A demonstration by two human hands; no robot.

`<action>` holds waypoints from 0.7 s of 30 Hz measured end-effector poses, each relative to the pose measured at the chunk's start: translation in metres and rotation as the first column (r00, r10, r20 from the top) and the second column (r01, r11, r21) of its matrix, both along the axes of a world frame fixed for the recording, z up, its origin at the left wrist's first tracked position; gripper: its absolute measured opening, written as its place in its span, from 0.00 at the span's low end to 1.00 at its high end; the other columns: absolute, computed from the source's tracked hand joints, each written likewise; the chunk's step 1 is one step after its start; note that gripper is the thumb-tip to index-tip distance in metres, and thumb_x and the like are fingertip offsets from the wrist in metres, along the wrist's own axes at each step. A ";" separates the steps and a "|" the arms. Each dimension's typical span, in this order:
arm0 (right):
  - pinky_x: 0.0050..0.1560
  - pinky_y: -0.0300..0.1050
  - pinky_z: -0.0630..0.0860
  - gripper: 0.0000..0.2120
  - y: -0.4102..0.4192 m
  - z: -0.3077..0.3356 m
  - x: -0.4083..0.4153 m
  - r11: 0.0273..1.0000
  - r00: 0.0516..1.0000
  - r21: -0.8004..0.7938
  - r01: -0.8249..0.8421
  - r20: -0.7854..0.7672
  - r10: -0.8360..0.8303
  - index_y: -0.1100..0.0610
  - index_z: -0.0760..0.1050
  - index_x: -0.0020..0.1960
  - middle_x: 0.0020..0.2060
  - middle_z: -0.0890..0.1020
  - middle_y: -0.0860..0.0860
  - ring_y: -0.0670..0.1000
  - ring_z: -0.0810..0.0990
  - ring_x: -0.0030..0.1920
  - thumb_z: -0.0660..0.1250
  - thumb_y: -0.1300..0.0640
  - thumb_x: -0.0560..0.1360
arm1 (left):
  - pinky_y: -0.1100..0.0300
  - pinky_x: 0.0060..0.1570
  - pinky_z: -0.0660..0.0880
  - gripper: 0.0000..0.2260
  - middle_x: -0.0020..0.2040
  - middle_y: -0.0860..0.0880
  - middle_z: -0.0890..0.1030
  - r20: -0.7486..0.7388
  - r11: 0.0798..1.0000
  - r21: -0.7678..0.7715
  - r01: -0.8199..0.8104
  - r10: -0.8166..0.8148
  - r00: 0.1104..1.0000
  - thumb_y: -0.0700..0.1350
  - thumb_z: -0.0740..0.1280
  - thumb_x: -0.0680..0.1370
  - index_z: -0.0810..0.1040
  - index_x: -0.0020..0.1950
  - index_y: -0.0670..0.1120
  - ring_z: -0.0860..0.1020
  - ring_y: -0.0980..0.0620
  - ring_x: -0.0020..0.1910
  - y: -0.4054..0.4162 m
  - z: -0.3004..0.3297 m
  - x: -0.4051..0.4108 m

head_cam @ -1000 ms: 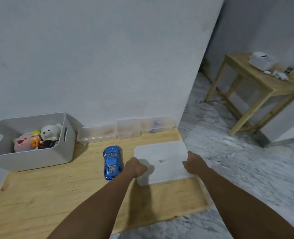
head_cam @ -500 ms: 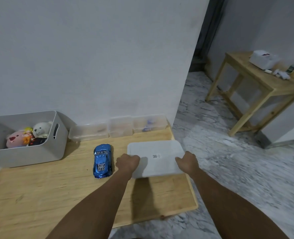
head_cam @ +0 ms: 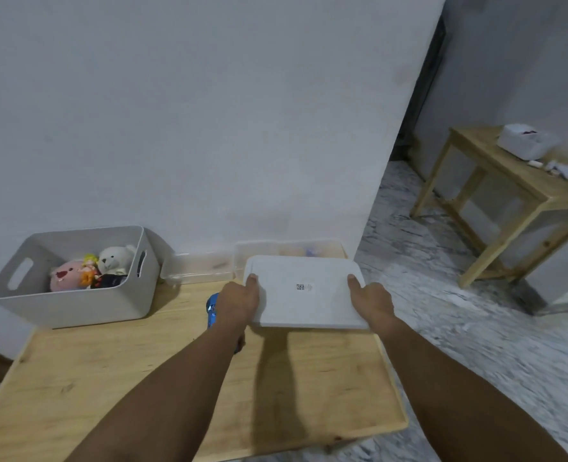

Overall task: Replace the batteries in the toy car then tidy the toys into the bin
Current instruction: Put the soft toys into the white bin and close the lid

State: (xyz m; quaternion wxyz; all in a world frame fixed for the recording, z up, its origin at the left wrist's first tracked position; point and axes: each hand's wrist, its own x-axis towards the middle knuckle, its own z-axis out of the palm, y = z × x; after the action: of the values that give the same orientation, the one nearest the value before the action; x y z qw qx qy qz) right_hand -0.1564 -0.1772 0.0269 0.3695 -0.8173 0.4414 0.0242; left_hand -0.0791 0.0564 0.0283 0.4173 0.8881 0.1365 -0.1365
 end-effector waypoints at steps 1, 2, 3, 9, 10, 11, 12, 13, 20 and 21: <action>0.55 0.50 0.73 0.33 0.008 0.004 0.006 1.000 1.000 -0.013 -0.021 0.006 0.021 0.66 0.73 0.62 0.59 0.78 0.63 0.62 0.77 0.58 0.55 0.37 0.78 | 0.55 0.49 0.70 0.29 0.57 0.37 0.79 0.009 1.000 0.018 0.009 -0.009 1.000 0.60 0.57 0.80 0.76 0.60 0.33 0.77 0.38 0.56 0.010 0.003 0.004; 0.56 0.51 0.73 0.33 0.017 0.007 0.012 0.999 0.999 -0.021 -0.044 0.015 0.044 0.66 0.73 0.63 0.60 0.78 0.63 0.62 0.77 0.59 0.54 0.37 0.79 | 0.55 0.48 0.70 0.30 0.57 0.37 0.80 0.019 0.999 0.031 0.019 -0.020 1.000 0.61 0.57 0.80 0.76 0.60 0.33 0.77 0.38 0.56 0.020 0.005 0.010; 0.57 0.51 0.73 0.34 0.025 0.010 0.018 0.998 0.997 -0.026 -0.063 0.030 0.064 0.66 0.72 0.63 0.60 0.77 0.63 0.62 0.76 0.59 0.52 0.37 0.79 | 0.55 0.47 0.70 0.31 0.57 0.37 0.80 0.041 0.999 0.043 0.020 -0.022 0.999 0.61 0.56 0.79 0.77 0.59 0.33 0.78 0.38 0.56 0.029 0.008 0.014; 0.65 0.54 0.70 0.32 0.091 0.028 0.064 0.990 0.986 -0.053 -0.129 0.100 0.134 0.65 0.71 0.66 0.64 0.75 0.64 0.63 0.73 0.64 0.47 0.40 0.81 | 0.54 0.47 0.72 0.25 0.51 0.39 0.81 0.225 0.997 0.040 -0.067 0.057 0.973 0.58 0.57 0.80 0.78 0.55 0.37 0.78 0.39 0.49 0.094 0.031 0.046; 0.65 0.54 0.70 0.31 0.105 0.031 0.072 0.988 0.982 -0.061 -0.140 0.118 0.147 0.65 0.71 0.66 0.64 0.75 0.63 0.63 0.73 0.64 0.47 0.41 0.81 | 0.53 0.47 0.72 0.24 0.50 0.38 0.81 0.258 0.994 0.070 -0.083 0.063 0.964 0.57 0.57 0.80 0.78 0.54 0.37 0.78 0.38 0.50 0.107 0.036 0.051; 0.64 0.54 0.70 0.30 0.118 0.033 0.080 0.986 0.978 -0.066 -0.152 0.137 0.160 0.65 0.72 0.65 0.64 0.75 0.63 0.63 0.73 0.63 0.47 0.43 0.82 | 0.51 0.48 0.74 0.23 0.50 0.38 0.81 0.294 0.989 0.098 -0.106 0.073 0.953 0.57 0.58 0.80 0.79 0.53 0.38 0.79 0.38 0.51 0.120 0.041 0.056; 0.64 0.53 0.70 0.28 0.132 0.035 0.087 0.985 0.974 -0.074 -0.159 0.154 0.169 0.65 0.73 0.64 0.63 0.76 0.63 0.63 0.74 0.63 0.48 0.44 0.82 | 0.50 0.50 0.74 0.22 0.50 0.38 0.81 0.320 0.985 0.119 -0.127 0.083 0.944 0.56 0.58 0.80 0.79 0.53 0.38 0.79 0.37 0.52 0.134 0.044 0.061; 0.62 0.52 0.70 0.27 0.146 0.037 0.094 0.983 0.970 -0.083 -0.162 0.171 0.174 0.65 0.74 0.63 0.62 0.77 0.63 0.63 0.75 0.62 0.48 0.46 0.82 | 0.49 0.50 0.74 0.20 0.50 0.38 0.81 0.348 0.979 0.140 -0.146 0.089 0.933 0.55 0.58 0.80 0.78 0.53 0.39 0.79 0.37 0.52 0.148 0.048 0.065; 0.46 0.46 0.70 0.19 0.241 0.050 0.140 0.973 0.937 -0.092 -0.210 0.264 0.227 0.65 0.77 0.51 0.50 0.81 0.61 0.60 0.78 0.51 0.53 0.52 0.80 | 0.53 0.43 0.71 0.14 0.42 0.40 0.80 0.416 0.962 0.152 -0.229 0.148 0.897 0.47 0.59 0.77 0.78 0.42 0.39 0.77 0.39 0.44 0.249 0.070 0.107; 0.45 0.45 0.70 0.17 0.254 0.052 0.146 0.970 0.930 -0.088 -0.228 0.275 0.244 0.64 0.77 0.51 0.49 0.81 0.60 0.60 0.78 0.50 0.54 0.53 0.80 | 0.52 0.45 0.73 0.14 0.42 0.40 0.80 0.414 0.962 0.131 -0.241 0.168 0.894 0.48 0.59 0.77 0.79 0.41 0.40 0.78 0.39 0.44 0.264 0.073 0.114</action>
State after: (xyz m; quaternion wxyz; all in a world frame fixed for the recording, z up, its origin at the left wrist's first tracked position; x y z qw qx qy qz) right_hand -0.0105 0.0764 0.0791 0.4010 -0.8692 0.2828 -0.0612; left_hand 0.0348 0.3204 0.1013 0.3667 0.9116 0.1531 0.1052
